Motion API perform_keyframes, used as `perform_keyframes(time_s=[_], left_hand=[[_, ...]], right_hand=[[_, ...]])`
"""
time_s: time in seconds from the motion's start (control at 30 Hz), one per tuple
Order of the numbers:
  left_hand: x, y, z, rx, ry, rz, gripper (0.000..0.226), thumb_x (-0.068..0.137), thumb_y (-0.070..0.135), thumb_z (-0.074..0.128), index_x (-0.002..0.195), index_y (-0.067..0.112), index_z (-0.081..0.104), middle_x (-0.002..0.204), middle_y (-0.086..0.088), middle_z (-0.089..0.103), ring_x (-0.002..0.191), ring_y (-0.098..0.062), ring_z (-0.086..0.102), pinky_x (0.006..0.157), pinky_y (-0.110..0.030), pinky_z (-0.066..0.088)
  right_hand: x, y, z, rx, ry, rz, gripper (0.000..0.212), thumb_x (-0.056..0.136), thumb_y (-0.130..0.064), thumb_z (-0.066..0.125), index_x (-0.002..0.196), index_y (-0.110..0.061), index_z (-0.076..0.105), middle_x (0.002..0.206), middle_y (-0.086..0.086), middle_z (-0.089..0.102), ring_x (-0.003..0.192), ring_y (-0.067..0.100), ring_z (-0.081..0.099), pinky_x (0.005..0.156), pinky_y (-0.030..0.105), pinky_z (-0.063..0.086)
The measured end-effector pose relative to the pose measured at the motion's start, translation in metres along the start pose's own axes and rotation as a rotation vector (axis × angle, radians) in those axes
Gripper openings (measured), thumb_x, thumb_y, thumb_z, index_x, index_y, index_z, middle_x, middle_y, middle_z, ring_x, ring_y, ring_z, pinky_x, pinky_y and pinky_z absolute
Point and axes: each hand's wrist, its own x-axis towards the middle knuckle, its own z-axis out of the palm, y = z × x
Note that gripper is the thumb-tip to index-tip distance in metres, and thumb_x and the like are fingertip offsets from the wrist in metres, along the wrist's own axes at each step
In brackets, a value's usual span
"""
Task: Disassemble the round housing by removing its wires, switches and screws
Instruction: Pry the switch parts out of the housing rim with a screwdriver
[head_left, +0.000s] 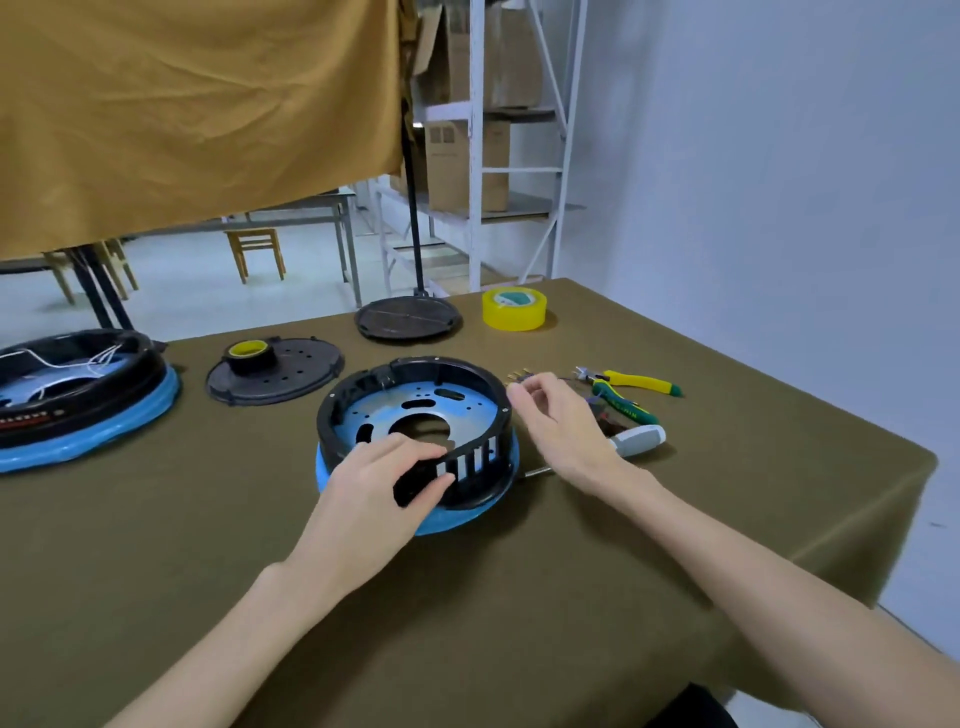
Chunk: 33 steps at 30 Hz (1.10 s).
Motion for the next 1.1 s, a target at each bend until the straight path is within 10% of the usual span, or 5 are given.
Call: perform_keyframes(time_s=[0.17, 0.33, 0.57, 0.8, 1.1], left_hand=[[0.001, -0.006, -0.013, -0.079, 0.162, 0.060, 0.021, 0.101, 0.024, 0.056, 0.111, 0.018, 0.073, 0.108, 0.017, 0.068, 0.105, 0.000, 0.064, 0.096, -0.020, 0.046], [-0.001, -0.039, -0.027, -0.103, 0.266, -0.332, 0.024, 0.102, 0.012, 0.057, 0.120, 0.025, 0.066, 0.123, 0.011, 0.059, 0.119, -0.005, 0.051, 0.108, -0.034, 0.040], [-0.018, -0.057, -0.037, -0.294, 0.156, -0.440, 0.033, 0.111, 0.035, 0.040, 0.131, 0.028, 0.064, 0.140, 0.016, 0.056, 0.131, 0.007, 0.047, 0.115, -0.036, 0.040], [-0.034, -0.054, -0.055, 0.078, 0.083, -0.185, 0.038, 0.104, 0.036, 0.030, 0.087, 0.027, 0.063, 0.134, 0.013, 0.060, 0.129, 0.000, 0.049, 0.108, -0.035, 0.038], [-0.024, -0.037, -0.042, 0.224, 0.106, -0.291, 0.044, 0.101, 0.049, 0.039, 0.086, 0.023, 0.071, 0.108, 0.011, 0.053, 0.096, -0.011, 0.043, 0.083, -0.032, 0.042]], right_hand=[[0.013, -0.025, 0.011, -0.045, -0.199, 0.156, 0.074, 0.087, -0.038, 0.070, 0.148, -0.014, 0.036, 0.116, 0.008, 0.064, 0.085, 0.004, 0.061, 0.073, 0.031, 0.053], [0.022, -0.030, 0.003, -0.035, -0.328, -0.005, 0.037, 0.093, -0.010, 0.057, 0.129, -0.014, 0.063, 0.113, -0.003, 0.068, 0.102, 0.018, 0.064, 0.087, 0.033, 0.053], [0.045, -0.040, 0.000, 0.078, -0.618, -0.062, 0.047, 0.096, 0.010, 0.049, 0.137, -0.009, 0.061, 0.128, 0.007, 0.070, 0.115, 0.018, 0.067, 0.093, 0.031, 0.058], [0.046, -0.055, 0.025, -0.319, -0.273, -0.076, 0.044, 0.096, -0.036, 0.067, 0.135, -0.018, 0.058, 0.131, 0.008, 0.054, 0.119, 0.025, 0.055, 0.105, 0.042, 0.045], [0.027, -0.055, 0.025, -0.459, -0.237, -0.113, 0.043, 0.096, -0.001, 0.053, 0.137, -0.013, 0.058, 0.130, 0.009, 0.064, 0.115, 0.029, 0.060, 0.093, 0.041, 0.052]])
